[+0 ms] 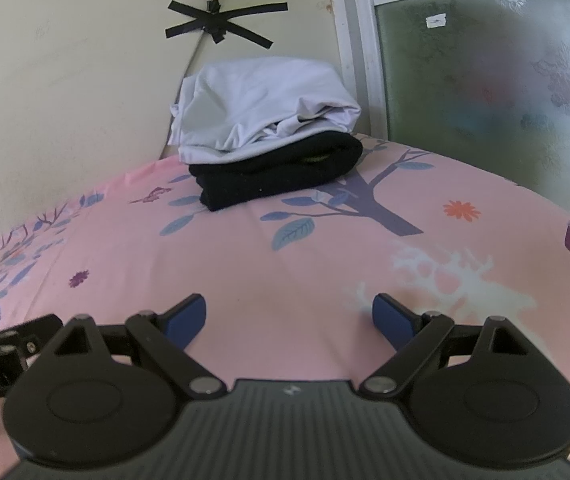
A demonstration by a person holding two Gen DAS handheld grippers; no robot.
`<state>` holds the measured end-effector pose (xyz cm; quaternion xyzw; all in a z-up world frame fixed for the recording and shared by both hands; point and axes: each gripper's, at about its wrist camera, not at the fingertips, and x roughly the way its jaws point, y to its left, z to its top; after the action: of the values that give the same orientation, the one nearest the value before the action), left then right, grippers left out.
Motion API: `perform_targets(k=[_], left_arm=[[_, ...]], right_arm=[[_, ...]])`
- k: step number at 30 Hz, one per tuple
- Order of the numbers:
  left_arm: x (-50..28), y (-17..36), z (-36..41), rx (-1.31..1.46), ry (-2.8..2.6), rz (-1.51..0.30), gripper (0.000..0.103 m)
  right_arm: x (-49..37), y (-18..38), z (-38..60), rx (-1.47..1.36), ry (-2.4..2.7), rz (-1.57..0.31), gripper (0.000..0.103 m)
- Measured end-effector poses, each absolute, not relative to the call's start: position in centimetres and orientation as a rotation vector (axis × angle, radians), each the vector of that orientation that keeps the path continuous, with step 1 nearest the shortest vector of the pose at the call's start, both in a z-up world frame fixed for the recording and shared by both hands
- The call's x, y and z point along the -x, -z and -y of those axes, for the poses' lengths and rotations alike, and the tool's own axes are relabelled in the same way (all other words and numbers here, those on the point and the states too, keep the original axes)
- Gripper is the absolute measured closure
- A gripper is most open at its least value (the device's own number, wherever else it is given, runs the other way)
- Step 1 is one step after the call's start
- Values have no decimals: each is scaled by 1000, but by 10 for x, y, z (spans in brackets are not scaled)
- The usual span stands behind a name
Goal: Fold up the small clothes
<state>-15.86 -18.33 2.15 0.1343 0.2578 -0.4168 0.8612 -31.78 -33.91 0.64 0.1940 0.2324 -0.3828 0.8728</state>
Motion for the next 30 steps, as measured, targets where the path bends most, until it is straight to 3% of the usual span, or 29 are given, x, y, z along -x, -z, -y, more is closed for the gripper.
perform_targets(k=[12,30], left_arm=[[166,-22,187,-337,810,-474,0],[159,-21,185,-324,795,-532,0]], right_arm=[[322,-8,340,-424,795,-462,19],[327,-10,334,-416,801,-417,19]])
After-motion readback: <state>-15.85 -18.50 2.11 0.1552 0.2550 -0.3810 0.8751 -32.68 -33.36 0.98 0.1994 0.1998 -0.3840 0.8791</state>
